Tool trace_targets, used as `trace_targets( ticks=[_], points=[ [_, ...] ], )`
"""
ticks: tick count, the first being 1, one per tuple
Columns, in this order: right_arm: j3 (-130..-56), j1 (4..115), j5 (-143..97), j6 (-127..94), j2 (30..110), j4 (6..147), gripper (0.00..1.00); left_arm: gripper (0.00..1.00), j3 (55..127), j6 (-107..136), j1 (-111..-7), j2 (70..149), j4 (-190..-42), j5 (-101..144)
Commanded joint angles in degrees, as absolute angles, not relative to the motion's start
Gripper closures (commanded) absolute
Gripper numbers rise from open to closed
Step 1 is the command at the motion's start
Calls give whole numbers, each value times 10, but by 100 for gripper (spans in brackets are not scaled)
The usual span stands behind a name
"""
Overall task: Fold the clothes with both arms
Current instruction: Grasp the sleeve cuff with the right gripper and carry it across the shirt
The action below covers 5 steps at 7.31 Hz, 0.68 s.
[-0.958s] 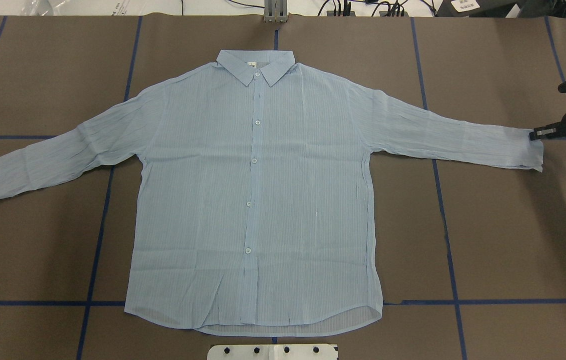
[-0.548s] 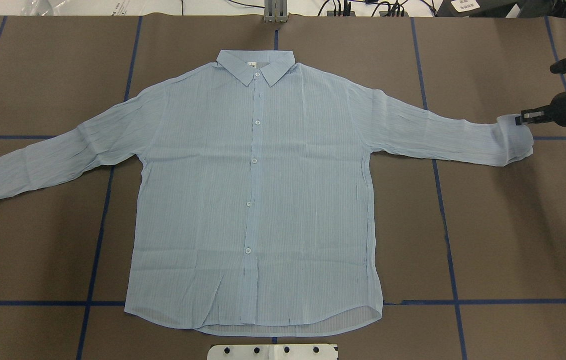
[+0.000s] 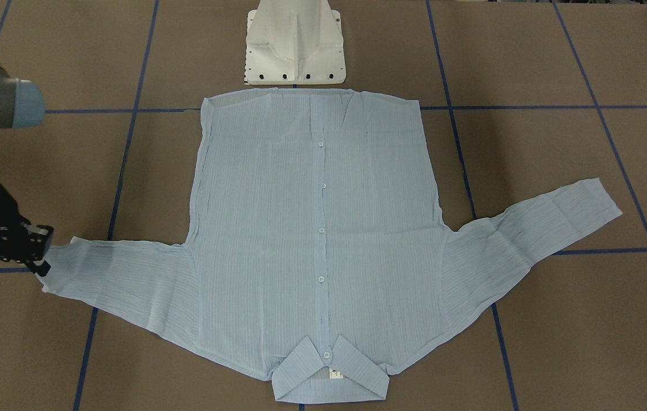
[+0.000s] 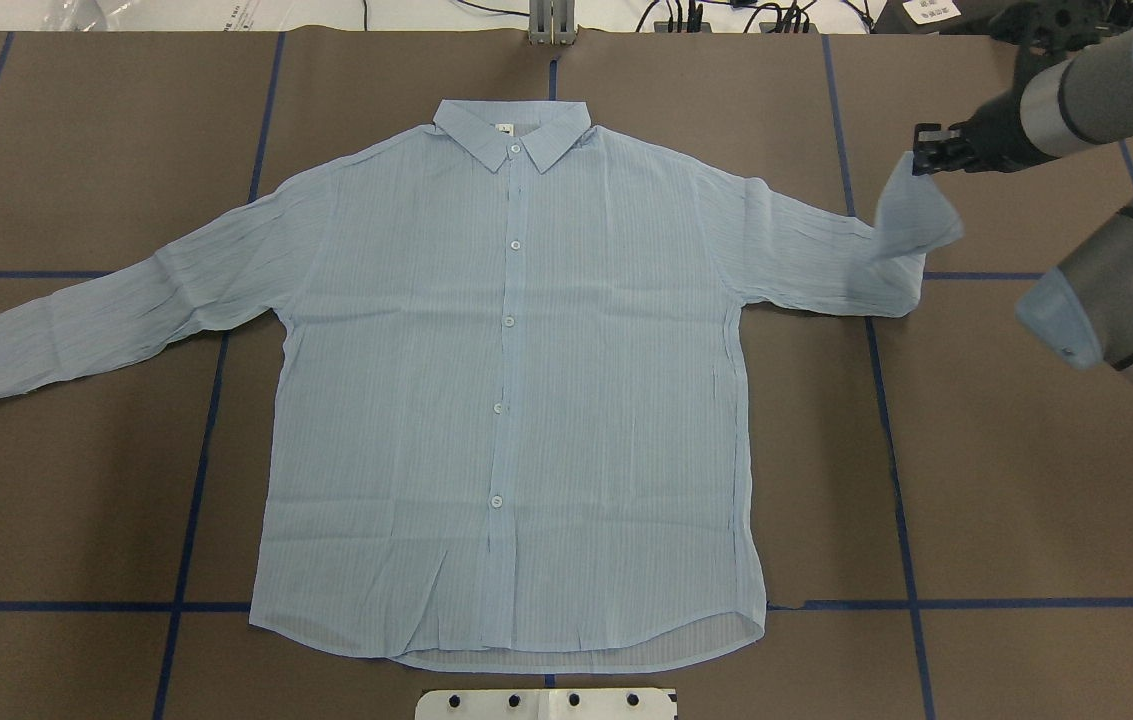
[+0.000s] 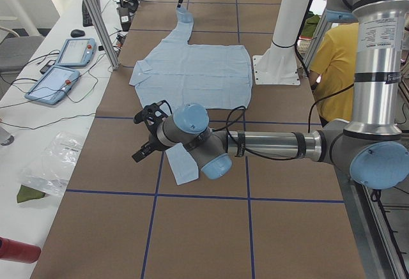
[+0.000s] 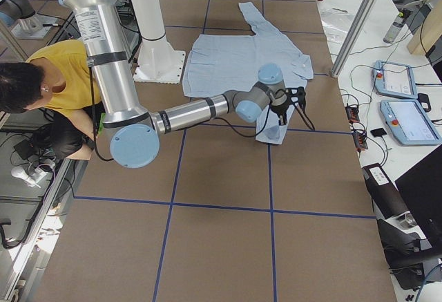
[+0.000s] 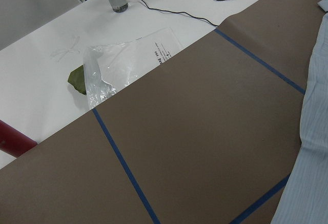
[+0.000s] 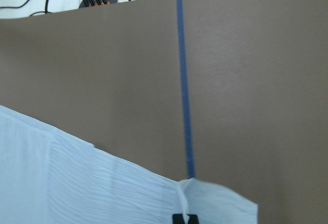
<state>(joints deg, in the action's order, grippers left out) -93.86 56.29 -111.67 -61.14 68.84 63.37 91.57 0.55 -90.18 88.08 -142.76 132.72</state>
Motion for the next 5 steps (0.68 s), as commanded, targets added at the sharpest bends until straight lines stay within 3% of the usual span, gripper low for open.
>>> trace_targets(
  ticks=[1, 5],
  points=[
    [-941, 473, -994, -742, 574, 748, 100, 0, 915, 5, -902, 881, -1428, 1327],
    [-875, 376, -858, -809, 422, 760, 100, 0, 913, 6, -902, 881, -1431, 1327]
  ],
)
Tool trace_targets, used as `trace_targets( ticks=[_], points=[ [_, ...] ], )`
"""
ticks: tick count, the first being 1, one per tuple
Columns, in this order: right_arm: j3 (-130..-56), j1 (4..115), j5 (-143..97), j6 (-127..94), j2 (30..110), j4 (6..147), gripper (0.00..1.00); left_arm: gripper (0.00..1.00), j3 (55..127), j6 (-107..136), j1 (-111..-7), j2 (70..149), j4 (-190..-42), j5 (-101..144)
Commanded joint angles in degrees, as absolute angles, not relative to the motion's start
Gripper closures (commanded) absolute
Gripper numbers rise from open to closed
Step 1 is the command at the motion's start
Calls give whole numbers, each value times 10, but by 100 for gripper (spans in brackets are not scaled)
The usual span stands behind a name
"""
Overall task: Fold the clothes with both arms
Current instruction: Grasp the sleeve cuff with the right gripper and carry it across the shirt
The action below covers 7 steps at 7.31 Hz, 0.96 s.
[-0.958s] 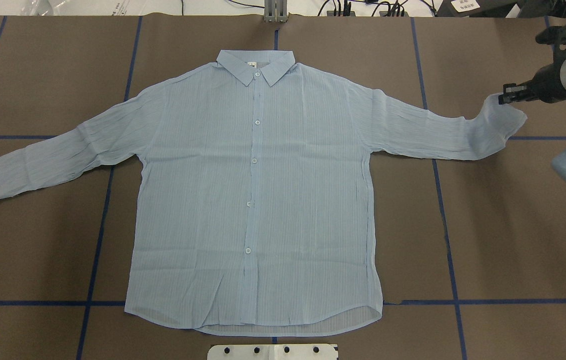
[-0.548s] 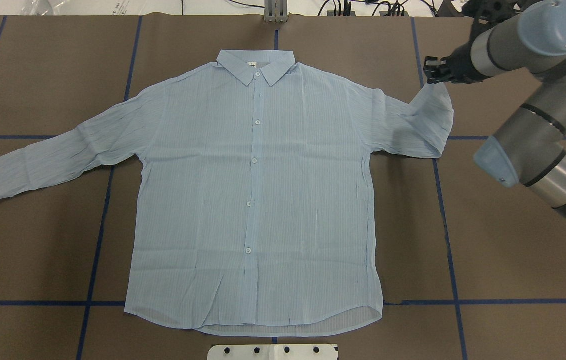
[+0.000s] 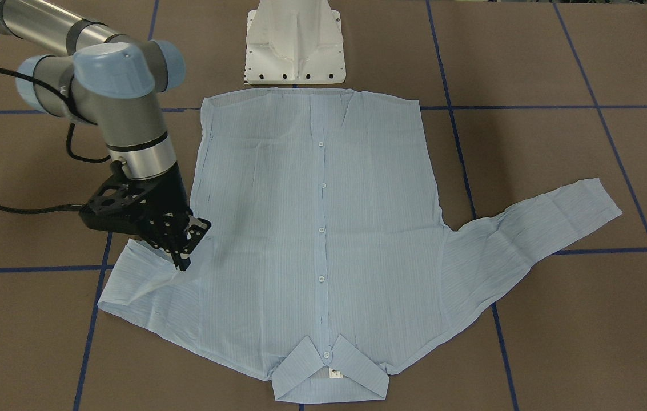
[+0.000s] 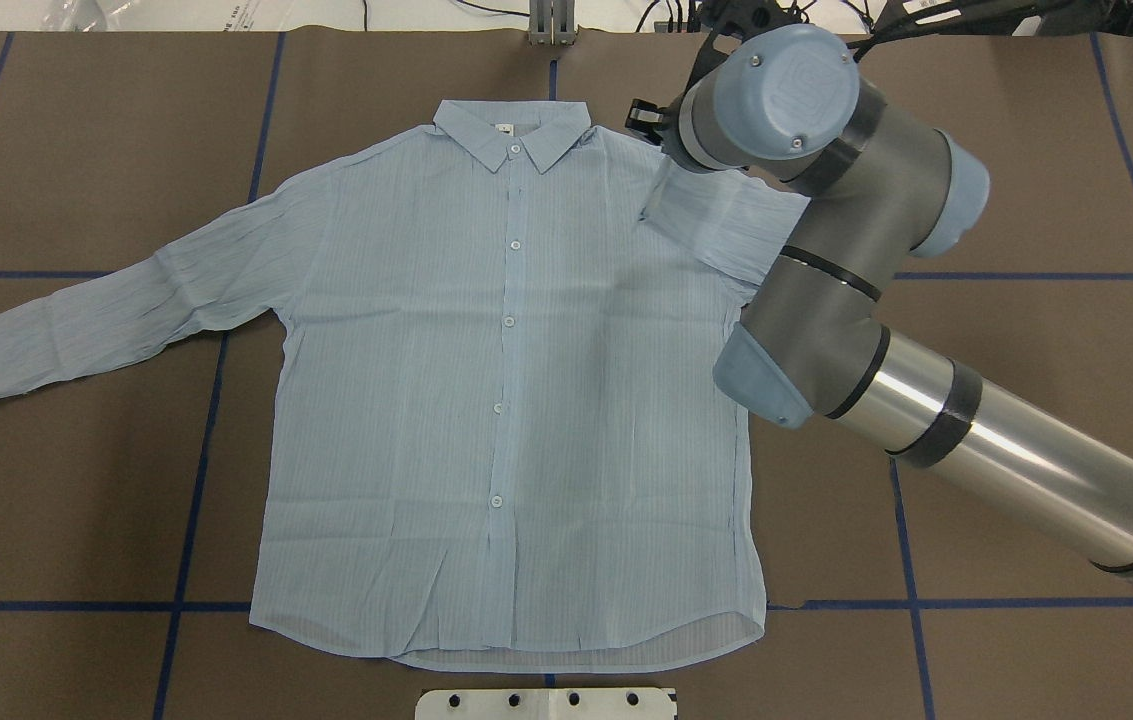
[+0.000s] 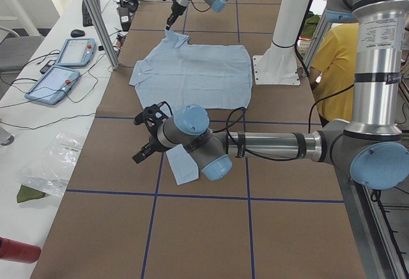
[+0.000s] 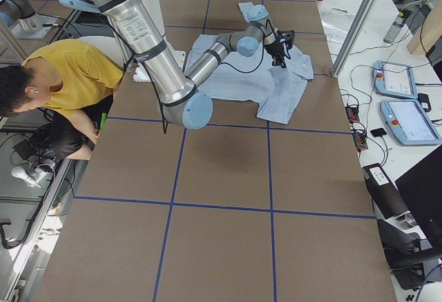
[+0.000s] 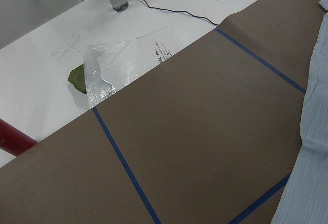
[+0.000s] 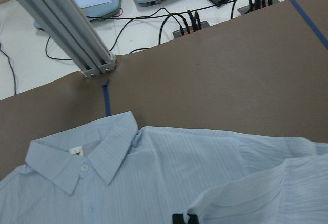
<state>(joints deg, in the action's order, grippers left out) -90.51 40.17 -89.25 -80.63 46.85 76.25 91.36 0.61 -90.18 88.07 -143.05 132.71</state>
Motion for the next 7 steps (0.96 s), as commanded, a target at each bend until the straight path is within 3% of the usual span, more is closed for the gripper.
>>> trace_targets(
  ticks=[1, 5, 7],
  points=[
    [-850, 362, -853, -807, 391, 760, 100, 0, 913, 5, -902, 880, -1431, 1326],
    [-818, 312, -803, -806, 327, 751, 100, 0, 912, 6, -902, 880, -1431, 1326],
    [-746, 286, -782, -806, 281, 751, 100, 0, 912, 6, -902, 880, -1431, 1327]
  ],
)
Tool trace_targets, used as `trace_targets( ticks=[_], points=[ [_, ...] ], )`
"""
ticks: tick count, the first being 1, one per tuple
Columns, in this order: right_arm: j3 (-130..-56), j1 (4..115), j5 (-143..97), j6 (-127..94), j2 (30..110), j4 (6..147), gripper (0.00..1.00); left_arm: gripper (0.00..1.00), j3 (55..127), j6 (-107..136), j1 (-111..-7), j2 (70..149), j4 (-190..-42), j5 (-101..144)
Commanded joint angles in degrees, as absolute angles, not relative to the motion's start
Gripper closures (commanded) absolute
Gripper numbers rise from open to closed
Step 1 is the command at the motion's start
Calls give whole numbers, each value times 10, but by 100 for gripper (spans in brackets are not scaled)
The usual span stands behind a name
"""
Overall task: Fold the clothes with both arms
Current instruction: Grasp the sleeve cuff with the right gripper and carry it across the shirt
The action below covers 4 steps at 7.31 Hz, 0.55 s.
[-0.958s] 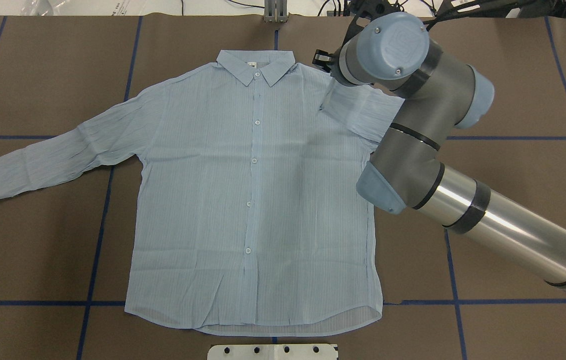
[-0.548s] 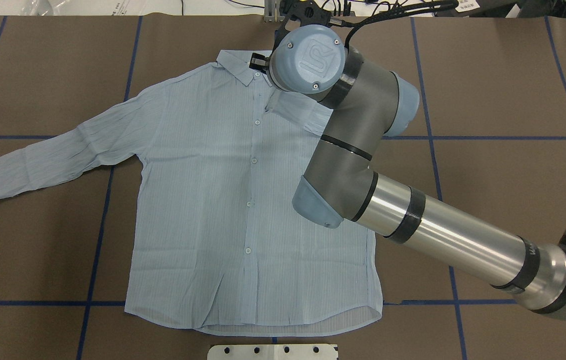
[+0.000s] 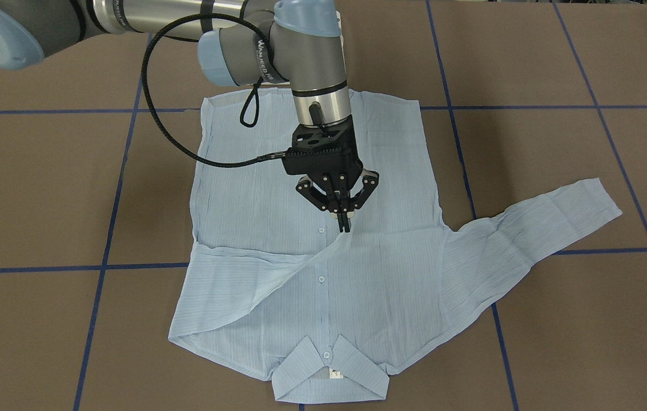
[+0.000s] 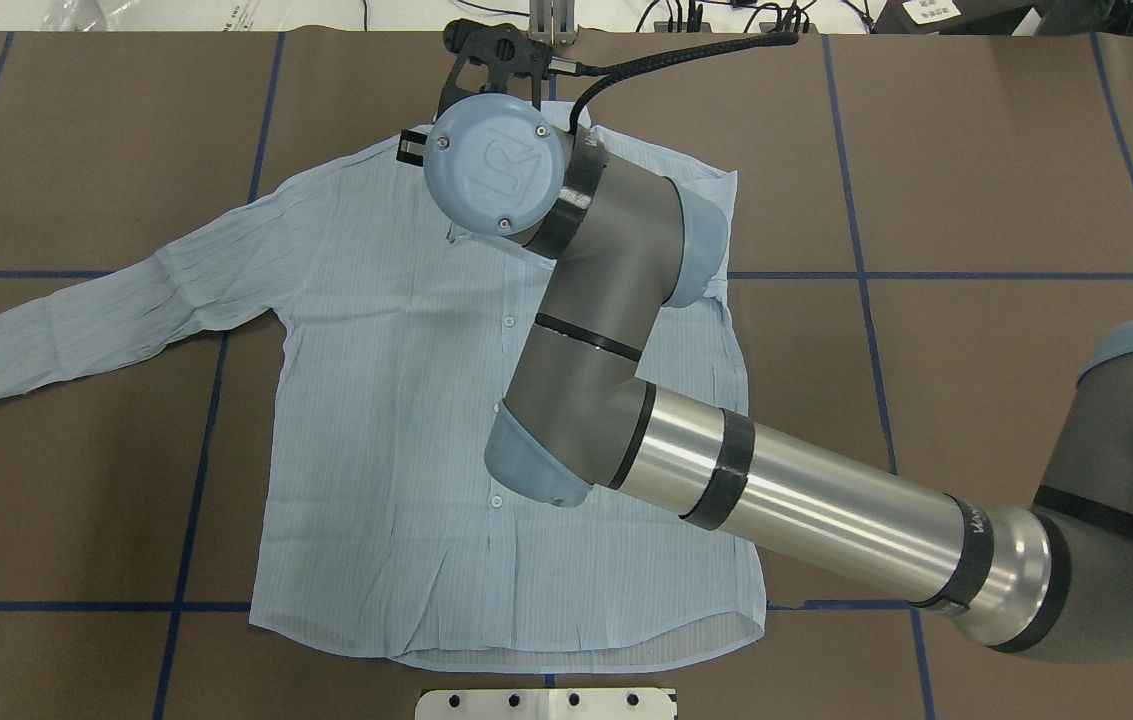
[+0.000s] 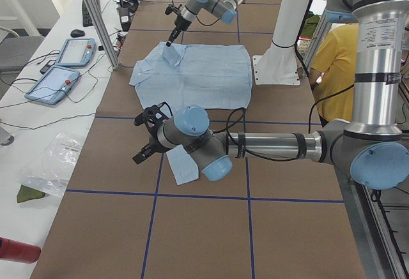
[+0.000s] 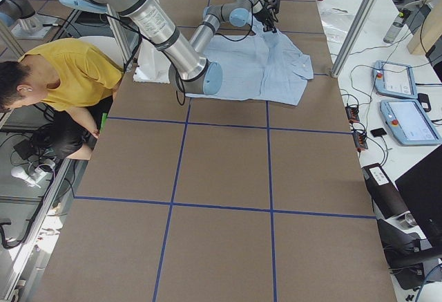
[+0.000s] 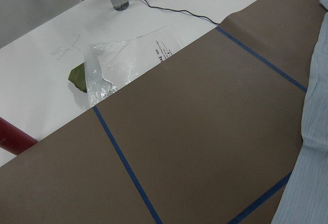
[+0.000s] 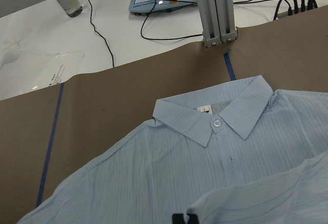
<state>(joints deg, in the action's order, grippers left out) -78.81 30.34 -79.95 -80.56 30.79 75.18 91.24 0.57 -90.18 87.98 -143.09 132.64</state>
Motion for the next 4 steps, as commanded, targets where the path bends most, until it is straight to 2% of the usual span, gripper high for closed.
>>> trace_targets(
  ticks=[1, 2, 4],
  points=[
    [-730, 280, -776, -810, 272, 751, 69, 0, 912, 6, -902, 880, -1431, 1326],
    [-709, 277, -775, -812, 264, 751, 2, 0, 912, 6, -902, 880, -1431, 1326],
    [-667, 278, -778, -834, 218, 753, 1, 0, 913, 6, -902, 874, -1431, 1326]
  ],
)
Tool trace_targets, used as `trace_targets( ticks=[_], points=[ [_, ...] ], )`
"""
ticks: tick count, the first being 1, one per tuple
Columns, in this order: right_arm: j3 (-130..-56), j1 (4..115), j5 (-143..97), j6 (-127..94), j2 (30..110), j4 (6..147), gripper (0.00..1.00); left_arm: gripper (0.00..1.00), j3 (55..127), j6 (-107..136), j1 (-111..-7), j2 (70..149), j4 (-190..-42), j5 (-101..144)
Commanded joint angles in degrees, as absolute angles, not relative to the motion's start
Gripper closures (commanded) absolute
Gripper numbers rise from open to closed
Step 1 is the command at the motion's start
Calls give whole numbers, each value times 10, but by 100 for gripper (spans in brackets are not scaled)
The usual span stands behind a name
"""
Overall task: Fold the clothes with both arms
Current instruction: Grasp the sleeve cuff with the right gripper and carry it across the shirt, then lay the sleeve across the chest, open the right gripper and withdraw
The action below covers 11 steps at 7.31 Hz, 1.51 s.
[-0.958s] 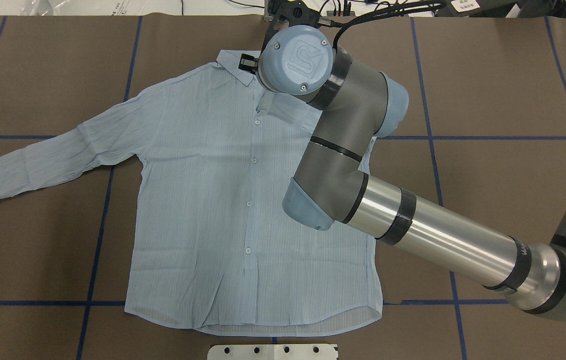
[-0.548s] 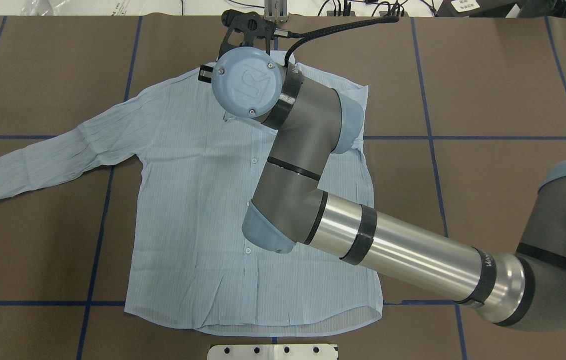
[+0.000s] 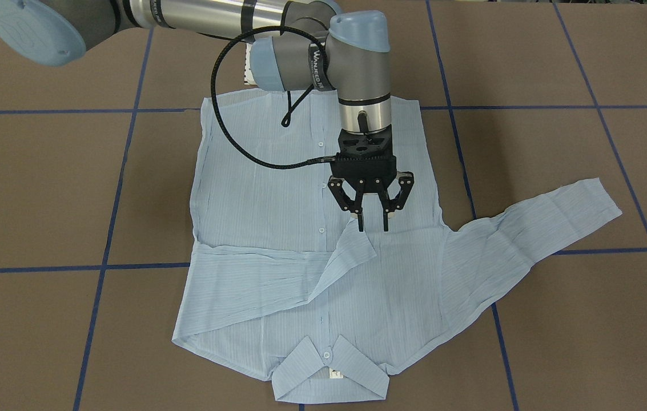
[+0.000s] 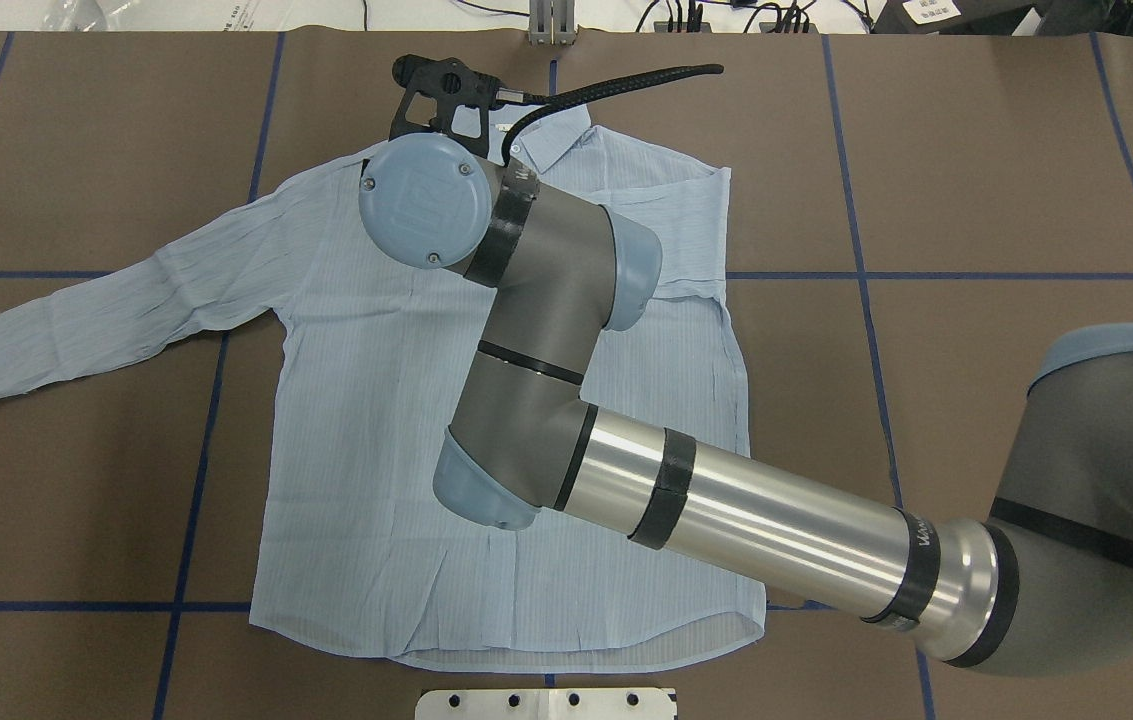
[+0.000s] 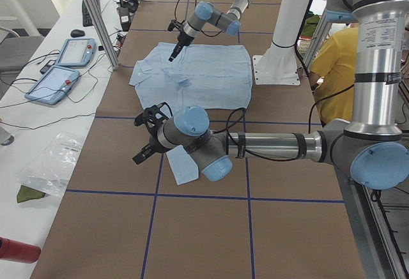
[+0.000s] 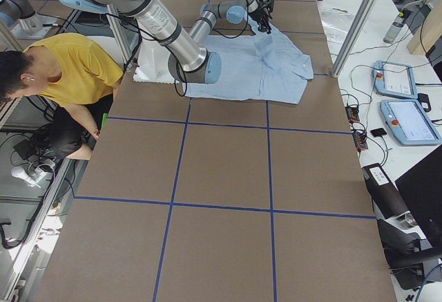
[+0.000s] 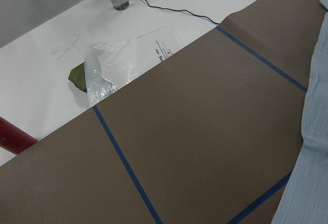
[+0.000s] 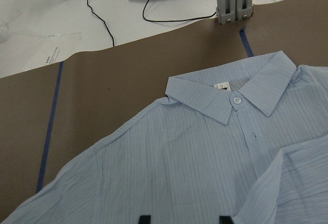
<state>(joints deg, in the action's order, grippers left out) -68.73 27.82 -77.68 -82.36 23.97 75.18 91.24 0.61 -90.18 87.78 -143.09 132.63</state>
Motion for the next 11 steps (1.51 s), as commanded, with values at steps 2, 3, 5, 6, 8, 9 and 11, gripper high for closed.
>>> trace_targets(
  ticks=[2, 3, 5, 6, 8, 9, 11],
  points=[
    [-667, 296, -821, -859, 214, 766, 0, 0, 907, 18, -902, 874, -1429, 1327],
    [-669, 327, -875, -861, 214, 802, 0, 0, 902, 31, -901, 875, -1433, 1328],
    [-678, 417, -1013, -823, 243, 824, 0, 0, 903, 33, -897, 874, -1485, 1330],
    [-727, 457, -1053, -752, 290, 842, 0, 0, 902, 33, -883, 874, -1491, 1358],
    [-886, 537, -1131, -611, 455, 863, 0, 0, 901, 87, -797, 878, -1507, 1354],
    [-957, 582, -1169, -520, 543, 863, 0, 0, 895, 114, -781, 873, -1526, 1348],
    [-1026, 655, -1235, -368, 686, 851, 0, 0, 867, 148, -753, 839, -1577, 1281]
  ],
)
